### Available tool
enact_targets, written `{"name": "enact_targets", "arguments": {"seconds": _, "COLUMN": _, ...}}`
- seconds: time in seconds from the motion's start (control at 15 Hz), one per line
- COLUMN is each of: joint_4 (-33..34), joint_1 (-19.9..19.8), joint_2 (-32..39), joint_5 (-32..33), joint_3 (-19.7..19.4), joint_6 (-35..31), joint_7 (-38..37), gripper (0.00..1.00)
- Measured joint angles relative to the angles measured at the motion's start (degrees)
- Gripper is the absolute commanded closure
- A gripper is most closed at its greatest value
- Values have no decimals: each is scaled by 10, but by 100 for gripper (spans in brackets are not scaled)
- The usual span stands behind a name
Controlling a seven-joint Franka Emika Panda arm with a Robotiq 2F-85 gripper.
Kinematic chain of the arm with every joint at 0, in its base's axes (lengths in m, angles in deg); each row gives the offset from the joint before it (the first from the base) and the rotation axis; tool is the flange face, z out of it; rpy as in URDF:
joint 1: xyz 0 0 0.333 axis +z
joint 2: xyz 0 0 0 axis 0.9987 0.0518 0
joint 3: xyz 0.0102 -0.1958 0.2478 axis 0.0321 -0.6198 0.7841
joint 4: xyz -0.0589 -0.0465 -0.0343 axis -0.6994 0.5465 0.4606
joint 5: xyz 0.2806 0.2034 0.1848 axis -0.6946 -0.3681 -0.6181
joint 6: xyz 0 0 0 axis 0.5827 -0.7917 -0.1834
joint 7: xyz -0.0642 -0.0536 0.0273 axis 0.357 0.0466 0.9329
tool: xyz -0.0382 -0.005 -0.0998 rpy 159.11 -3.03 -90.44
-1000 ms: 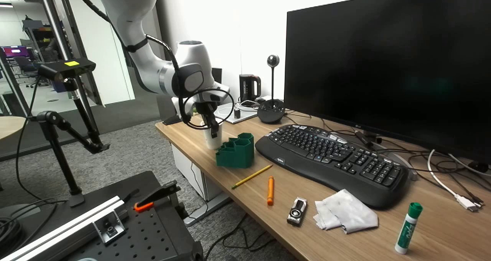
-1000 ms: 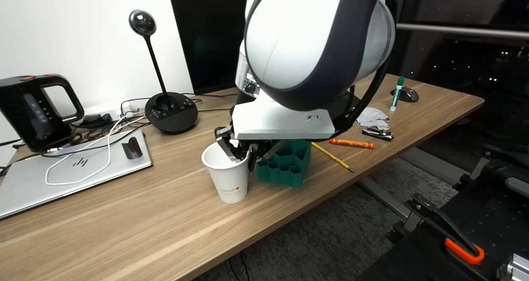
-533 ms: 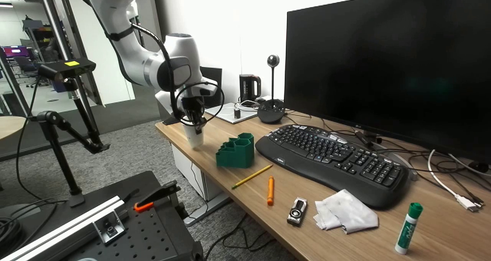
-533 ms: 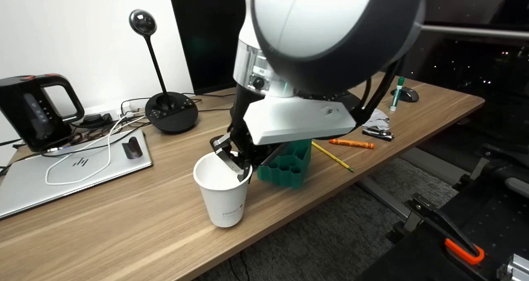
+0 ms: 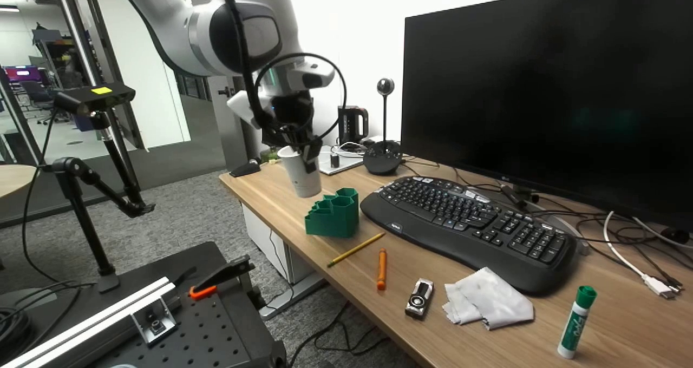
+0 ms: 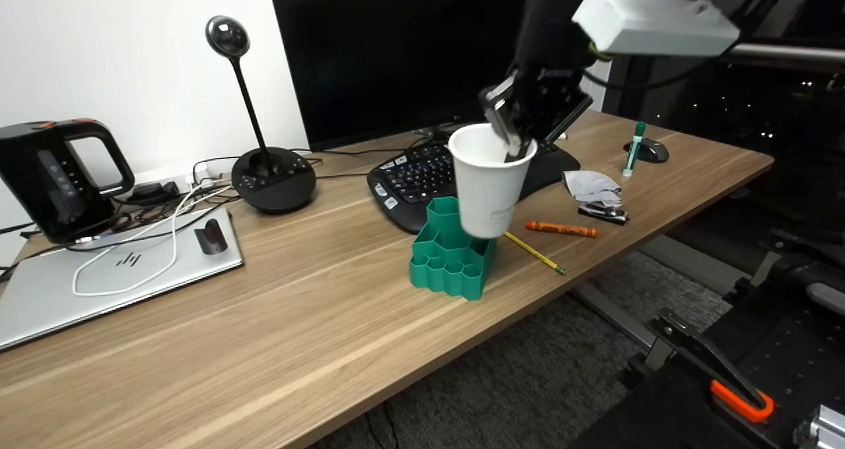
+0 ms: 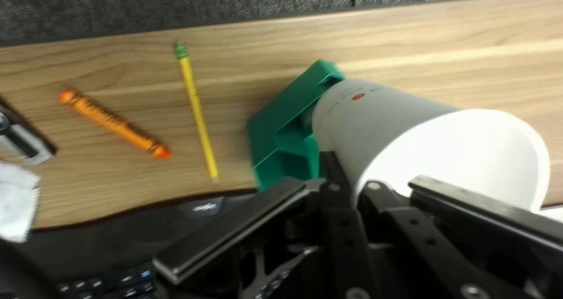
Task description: Move the white cup to the right
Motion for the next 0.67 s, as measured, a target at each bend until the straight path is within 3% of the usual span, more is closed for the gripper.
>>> {"name": "enact_targets", "arguments": {"seconds": 0.33, "joint_4": 8, "joint_1": -99, "joint_2": -39, "joint_5": 86, "joint_3": -98, "joint_6": 67, "joint_7": -34, "gripper": 99}}
{"name": "enact_targets", "arguments": {"seconds": 0.67, "joint_4": 55, "joint_1": -205, "joint_2": -24, "joint_5": 88, "joint_3": -147, "joint_6": 170, "joint_7": -14, "gripper": 99}}
